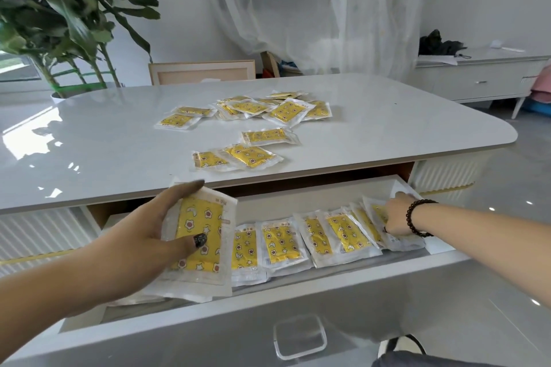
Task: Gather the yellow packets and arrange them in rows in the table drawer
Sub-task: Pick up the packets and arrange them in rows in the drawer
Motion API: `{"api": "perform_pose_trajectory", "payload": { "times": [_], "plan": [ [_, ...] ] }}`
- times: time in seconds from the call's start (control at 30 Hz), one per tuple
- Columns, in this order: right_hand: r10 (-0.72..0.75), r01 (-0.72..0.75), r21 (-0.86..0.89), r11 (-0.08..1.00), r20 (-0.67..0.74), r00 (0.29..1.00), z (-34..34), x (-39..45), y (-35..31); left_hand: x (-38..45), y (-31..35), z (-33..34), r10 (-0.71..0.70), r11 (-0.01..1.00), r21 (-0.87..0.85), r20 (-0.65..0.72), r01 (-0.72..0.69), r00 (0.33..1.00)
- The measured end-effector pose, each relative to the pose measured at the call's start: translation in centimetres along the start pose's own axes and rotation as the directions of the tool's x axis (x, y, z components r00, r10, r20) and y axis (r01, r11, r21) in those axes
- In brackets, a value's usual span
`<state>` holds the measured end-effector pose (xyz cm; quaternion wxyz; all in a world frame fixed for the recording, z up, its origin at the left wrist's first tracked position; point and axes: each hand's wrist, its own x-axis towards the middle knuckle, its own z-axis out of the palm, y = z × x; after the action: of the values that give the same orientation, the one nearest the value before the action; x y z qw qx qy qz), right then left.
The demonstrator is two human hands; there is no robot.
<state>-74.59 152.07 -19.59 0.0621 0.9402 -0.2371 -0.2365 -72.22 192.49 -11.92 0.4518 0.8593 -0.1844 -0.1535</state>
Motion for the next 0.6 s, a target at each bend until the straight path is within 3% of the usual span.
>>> {"api": "perform_pose_trajectory", "payload": {
  "times": [0.13, 0.2, 0.33, 0.43, 0.6],
  "plan": [
    [-0.054, 0.064, 0.045, 0.997, -0.183, 0.982, -2.6, -2.1, -0.9, -0.6, 1.6, -0.3, -0.005, 0.997, -0.082, -0.016, 0.004, 1.0],
    [-0.114, 0.176, 0.182, 0.968, -0.306, 0.945, -5.0, -4.4, -2.1, -1.0, 2.4, -0.4, -0.022, 0.989, -0.144, -0.037, 0.016, 0.999],
    [-0.327, 0.575, 0.401, 0.713, -0.536, 0.778, -9.2, -13.2, -6.3, -2.3, 4.1, -0.6, -0.082, 0.954, -0.293, -0.05, 0.064, 0.995],
    [-0.522, 0.747, 0.309, 0.589, -0.56, 0.643, -10.0, -20.1, -10.0, -3.6, 5.3, -0.9, -0.119, 0.932, -0.352, -0.071, 0.087, 0.99],
    [-0.661, 0.808, -0.017, 0.59, -0.585, 0.47, -9.3, -24.6, -14.2, -5.9, 6.4, -1.2, -0.051, 0.919, -0.393, -0.098, 0.009, 0.994]
  ]
}}
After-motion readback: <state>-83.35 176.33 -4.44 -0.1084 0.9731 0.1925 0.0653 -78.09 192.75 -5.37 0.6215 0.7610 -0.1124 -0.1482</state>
